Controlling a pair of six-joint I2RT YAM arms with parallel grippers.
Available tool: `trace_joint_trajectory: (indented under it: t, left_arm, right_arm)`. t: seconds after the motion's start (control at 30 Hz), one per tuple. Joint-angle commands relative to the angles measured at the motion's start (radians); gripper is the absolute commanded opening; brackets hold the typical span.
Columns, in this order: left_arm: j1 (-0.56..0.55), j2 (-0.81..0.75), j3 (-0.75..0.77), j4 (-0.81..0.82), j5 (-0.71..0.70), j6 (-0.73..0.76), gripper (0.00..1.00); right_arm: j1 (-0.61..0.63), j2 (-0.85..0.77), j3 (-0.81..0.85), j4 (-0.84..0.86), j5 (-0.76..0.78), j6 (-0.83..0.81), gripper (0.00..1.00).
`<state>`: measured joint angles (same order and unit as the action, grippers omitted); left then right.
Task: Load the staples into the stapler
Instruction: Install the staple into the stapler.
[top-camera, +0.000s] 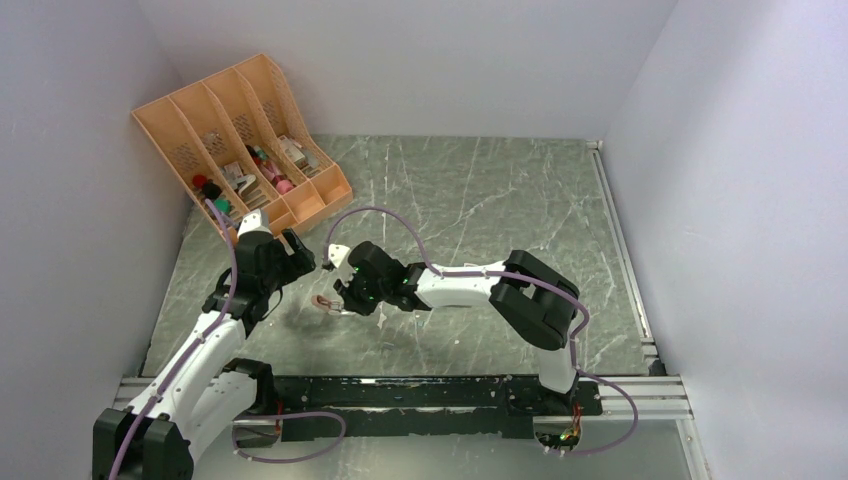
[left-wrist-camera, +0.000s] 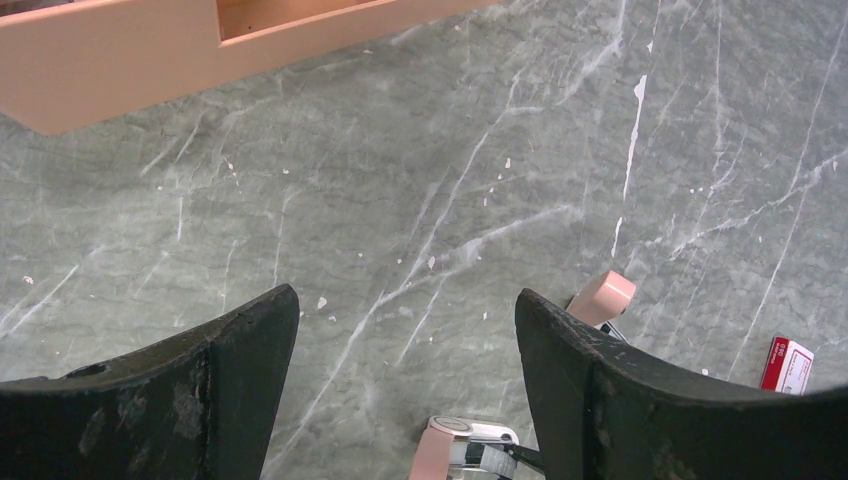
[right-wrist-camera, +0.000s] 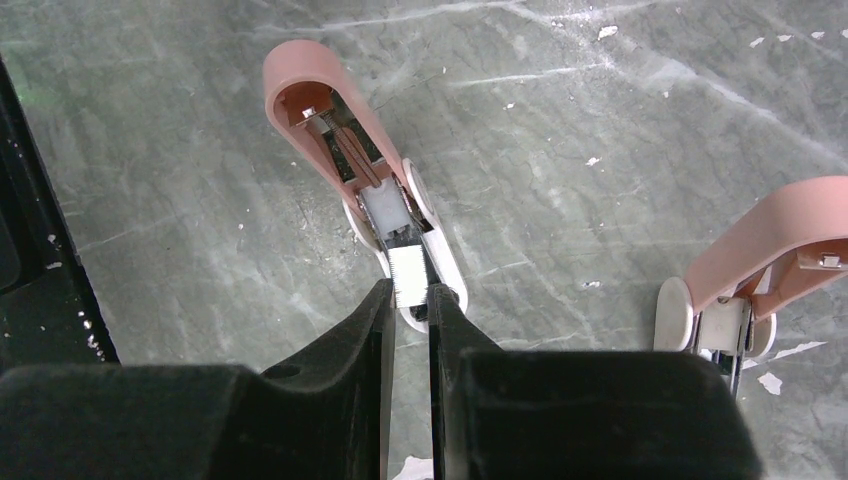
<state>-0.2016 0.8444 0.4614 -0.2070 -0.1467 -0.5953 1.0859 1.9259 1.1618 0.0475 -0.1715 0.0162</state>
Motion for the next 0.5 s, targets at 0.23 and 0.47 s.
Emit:
trace_joint_trajectory:
  t: [0.23,0.47]
  left_arm:
    - [0.007,-0.004,0.021,0.028,0.016,0.005,0.83]
    - [0.007,-0.005,0.018,0.028,0.018,0.004,0.83]
  right_arm:
    - [-0.001,-0.019,-0.006,0.029,0.007,-0.013,0.17]
    - [0.001,-0.017,-0.004,0.019,0.028,-0.013,0.17]
